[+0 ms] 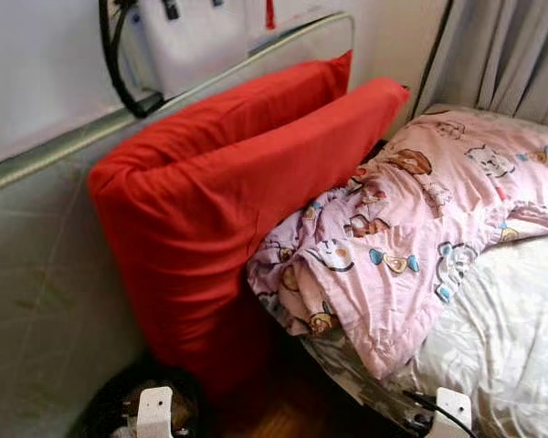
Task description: Clean up the room
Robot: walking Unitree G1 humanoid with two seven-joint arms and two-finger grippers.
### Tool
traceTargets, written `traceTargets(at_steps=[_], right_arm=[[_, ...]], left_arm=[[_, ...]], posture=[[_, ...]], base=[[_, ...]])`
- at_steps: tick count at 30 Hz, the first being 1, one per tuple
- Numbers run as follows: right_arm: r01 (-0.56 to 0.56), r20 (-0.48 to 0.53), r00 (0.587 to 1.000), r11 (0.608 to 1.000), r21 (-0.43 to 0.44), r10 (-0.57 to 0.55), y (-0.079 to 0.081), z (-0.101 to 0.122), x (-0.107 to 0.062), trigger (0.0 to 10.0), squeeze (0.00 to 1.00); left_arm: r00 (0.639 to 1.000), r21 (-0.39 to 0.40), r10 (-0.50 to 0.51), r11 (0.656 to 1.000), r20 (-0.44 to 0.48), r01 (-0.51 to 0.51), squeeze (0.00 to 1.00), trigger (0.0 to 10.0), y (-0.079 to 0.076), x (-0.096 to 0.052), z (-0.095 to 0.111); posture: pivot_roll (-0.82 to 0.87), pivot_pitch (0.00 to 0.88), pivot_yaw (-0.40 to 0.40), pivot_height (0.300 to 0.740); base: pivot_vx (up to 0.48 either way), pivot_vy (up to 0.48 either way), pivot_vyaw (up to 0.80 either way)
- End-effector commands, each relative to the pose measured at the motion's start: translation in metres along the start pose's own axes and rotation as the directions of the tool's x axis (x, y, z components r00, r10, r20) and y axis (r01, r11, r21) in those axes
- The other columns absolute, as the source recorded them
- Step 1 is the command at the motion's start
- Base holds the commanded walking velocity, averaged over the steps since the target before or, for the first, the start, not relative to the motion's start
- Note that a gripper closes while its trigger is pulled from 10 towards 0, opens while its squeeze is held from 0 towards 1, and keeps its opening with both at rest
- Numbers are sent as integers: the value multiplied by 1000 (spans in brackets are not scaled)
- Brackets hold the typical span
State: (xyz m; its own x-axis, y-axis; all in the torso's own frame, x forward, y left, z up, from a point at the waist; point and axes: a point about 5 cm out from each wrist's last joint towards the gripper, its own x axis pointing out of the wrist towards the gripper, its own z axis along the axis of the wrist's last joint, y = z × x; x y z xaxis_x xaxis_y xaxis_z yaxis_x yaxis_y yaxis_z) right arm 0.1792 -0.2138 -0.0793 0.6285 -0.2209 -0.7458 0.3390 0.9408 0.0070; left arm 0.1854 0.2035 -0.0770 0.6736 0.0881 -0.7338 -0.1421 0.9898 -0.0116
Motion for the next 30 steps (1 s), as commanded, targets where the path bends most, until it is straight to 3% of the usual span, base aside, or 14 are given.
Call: traceTargets(at_steps=[1,9,15,26,30], right_arm=[[9,5,1000,1000,14,-9,-2,-1,0,10000,0],[-12,5,1000,1000,-2,12,0,1,0,10000,0],[-15,10,1000,1000,-12,15,2,3,1,10000,0],[-12,14,1000,1000,3,12,1,4,1,10000,0],[-14,30,999,1000,5,13,2,8,2,10000,0]], left_arm=[[1000,-3,3,1000,-7,-3,0,10000,2,0,0],[1000,-7,3,1000,-9,-3,0,10000,2,0,-1],[1000,-10,2,1000,-8,-2,0,10000,2,0,0],[1000,-11,-2,1000,-6,2,0,10000,1,0,0],[1000,-17,-2,1000,5,2,0,10000,2,0,0]], posture=[[-66,43,19,740],[-68,43,18,740],[-66,42,16,740],[-69,44,17,740],[-67,45,16,740]], base=[[0,0,0],[187,0,0],[313,0,800],[313,0,0],[0,0,0]])
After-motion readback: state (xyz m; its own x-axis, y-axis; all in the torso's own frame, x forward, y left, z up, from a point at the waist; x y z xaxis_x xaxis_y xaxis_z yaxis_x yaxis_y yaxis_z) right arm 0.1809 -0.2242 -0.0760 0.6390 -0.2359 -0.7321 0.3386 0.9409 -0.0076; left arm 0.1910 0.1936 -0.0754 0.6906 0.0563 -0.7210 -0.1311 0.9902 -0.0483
